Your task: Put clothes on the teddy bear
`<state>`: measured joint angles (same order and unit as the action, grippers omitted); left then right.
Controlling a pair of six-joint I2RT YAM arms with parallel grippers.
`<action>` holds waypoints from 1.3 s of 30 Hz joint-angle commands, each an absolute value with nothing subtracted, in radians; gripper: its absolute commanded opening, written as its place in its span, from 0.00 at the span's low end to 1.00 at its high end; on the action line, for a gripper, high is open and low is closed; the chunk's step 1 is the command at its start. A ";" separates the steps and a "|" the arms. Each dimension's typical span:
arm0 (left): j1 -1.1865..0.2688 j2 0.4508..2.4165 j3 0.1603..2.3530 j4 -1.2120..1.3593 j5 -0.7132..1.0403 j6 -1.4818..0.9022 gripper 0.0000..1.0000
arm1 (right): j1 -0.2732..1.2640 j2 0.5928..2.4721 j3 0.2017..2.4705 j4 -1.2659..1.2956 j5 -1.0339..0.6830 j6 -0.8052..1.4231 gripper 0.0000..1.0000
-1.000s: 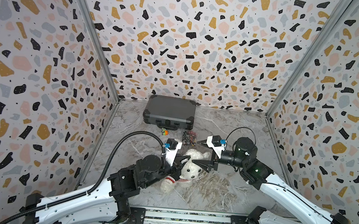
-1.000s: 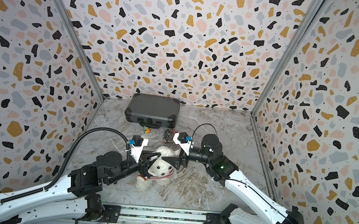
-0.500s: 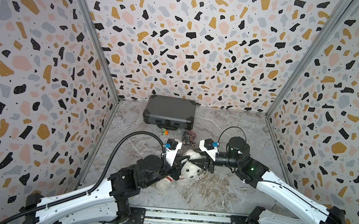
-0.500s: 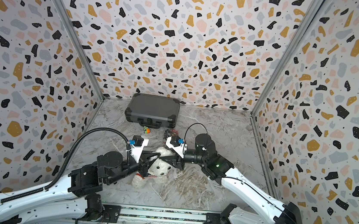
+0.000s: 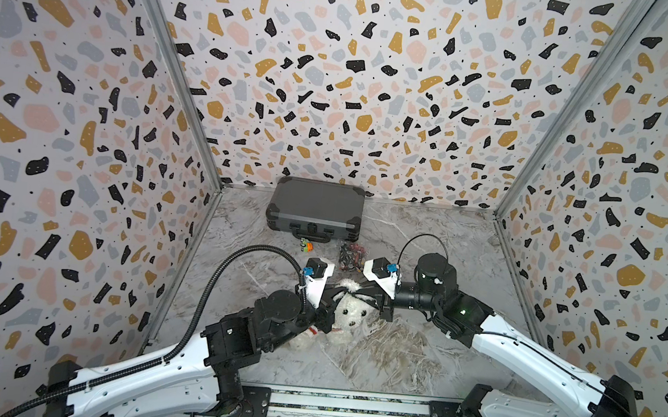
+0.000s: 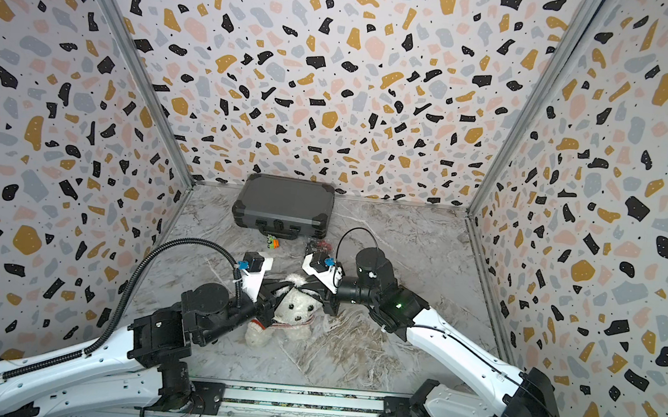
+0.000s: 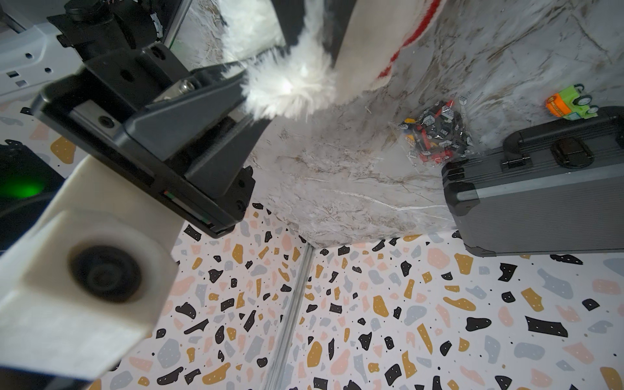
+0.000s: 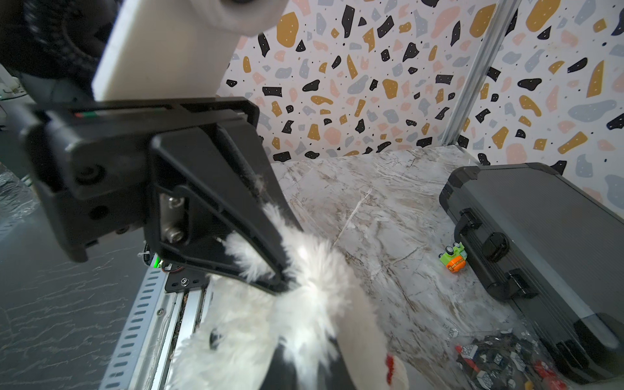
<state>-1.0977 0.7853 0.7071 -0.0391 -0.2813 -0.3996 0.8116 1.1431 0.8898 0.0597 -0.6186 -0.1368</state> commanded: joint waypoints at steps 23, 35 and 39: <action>-1.065 0.699 0.571 -0.023 -0.363 -0.485 0.74 | 0.647 1.023 0.681 0.234 -0.537 0.037 0.00; -0.894 0.752 0.501 -0.014 -0.156 -0.631 0.65 | 0.538 0.988 0.619 0.320 -0.658 0.130 0.00; -0.884 0.722 0.470 -0.014 -0.112 -0.635 0.50 | 0.494 0.998 0.599 0.354 -0.695 0.163 0.00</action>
<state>-0.8906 0.7479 0.4881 -0.0441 -0.1829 -0.6151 0.5156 1.0122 0.6010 0.2871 -0.6380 0.1246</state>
